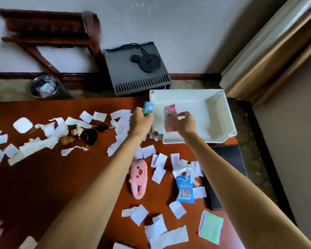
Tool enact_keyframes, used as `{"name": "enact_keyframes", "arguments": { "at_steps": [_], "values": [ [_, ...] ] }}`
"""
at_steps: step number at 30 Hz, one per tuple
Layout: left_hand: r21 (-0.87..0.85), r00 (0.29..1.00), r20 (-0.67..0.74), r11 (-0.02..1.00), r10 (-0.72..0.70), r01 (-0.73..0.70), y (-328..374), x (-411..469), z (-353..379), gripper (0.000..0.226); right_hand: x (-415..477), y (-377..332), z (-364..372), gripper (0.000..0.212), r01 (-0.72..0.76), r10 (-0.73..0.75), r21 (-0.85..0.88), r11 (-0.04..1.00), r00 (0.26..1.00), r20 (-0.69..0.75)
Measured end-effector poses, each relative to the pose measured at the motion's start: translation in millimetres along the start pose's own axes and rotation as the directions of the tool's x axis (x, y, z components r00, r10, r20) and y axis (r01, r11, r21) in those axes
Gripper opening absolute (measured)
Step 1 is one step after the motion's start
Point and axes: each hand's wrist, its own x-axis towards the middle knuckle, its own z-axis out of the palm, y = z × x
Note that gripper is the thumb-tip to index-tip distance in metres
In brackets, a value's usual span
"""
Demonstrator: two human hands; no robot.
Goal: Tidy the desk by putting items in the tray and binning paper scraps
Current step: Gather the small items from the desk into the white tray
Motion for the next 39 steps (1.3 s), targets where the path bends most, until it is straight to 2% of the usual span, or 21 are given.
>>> {"name": "enact_keyframes", "arguments": {
  "at_steps": [3, 7, 14, 18, 24, 28, 31, 33, 35, 37, 39],
  "values": [
    [-0.051, 0.996, -0.04, 0.996, -0.074, 0.072, 2.2, 13.5, 8.6, 0.033, 17.5, 1.0, 9.9, 0.035, -0.001, 0.003, -0.016, 1.0, 0.997, 0.075],
    [-0.119, 0.991, -0.06, 0.987, -0.119, 0.112, 3.0, 30.2, 15.8, 0.033, 37.7, -1.3, 25.0, 0.029, -0.016, 0.02, -0.04, 0.999, 0.995, 0.101],
    [-0.192, 0.984, -0.019, 0.967, -0.176, 0.169, -2.3, 44.2, 23.2, 0.032, 43.4, 6.8, 45.3, 0.024, 0.024, 0.016, -0.197, 0.98, 0.98, 0.201],
    [-0.207, 0.985, -0.003, 0.964, -0.17, 0.166, -7.3, 44.1, 26.7, 0.031, 41.3, 12.8, 41.5, 0.024, 0.052, 0.013, -0.271, 0.961, 0.973, 0.231],
    [-0.214, 0.988, 0.0, 0.965, -0.157, 0.153, -11.5, 39.3, 28.1, 0.031, 35.5, 21.1, 38.2, 0.026, 0.099, -0.023, -0.284, 0.954, 0.966, 0.258],
    [-0.186, 0.991, -0.101, 0.98, -0.09, 0.07, -10.2, 31.5, 19.1, 0.032, 29.7, 21.8, 33.0, 0.037, 0.155, -0.07, -0.286, 0.945, 0.955, 0.288],
    [-0.161, 0.981, -0.194, 0.986, 0.017, -0.049, -4.4, 23.6, 11.4, 0.032, 24.0, 20.5, 20.7, 0.037, 0.164, -0.109, -0.22, 0.962, 0.964, 0.242],
    [-0.177, 0.973, -0.208, 0.975, 0.098, -0.136, 6.1, 20.0, 9.9, 0.03, 20.9, 15.9, 7.0, 0.033, 0.162, -0.138, -0.093, 0.982, 0.964, 0.227],
    [-0.22, 0.975, -0.162, 0.958, 0.151, -0.185, 17.9, 18.8, 14.7, 0.028, 16.1, 8.1, -10.2, 0.029, 0.142, -0.161, 0.083, 0.986, 0.938, 0.307],
    [-0.309, 0.99, -0.067, 0.941, 0.125, -0.14, 27.4, 17.6, 24.4, 0.026, 10.0, 1.1, -27.8, 0.027, 0.093, -0.179, 0.214, 0.972, 0.885, 0.43],
    [-0.4, 0.997, 0.021, 0.915, 0.072, -0.058, 32.3, 15.0, 35.5, 0.029, 7.6, -0.7, -39.6, 0.027, 0.072, -0.188, 0.239, 0.968, 0.839, 0.511]
  ]
}}
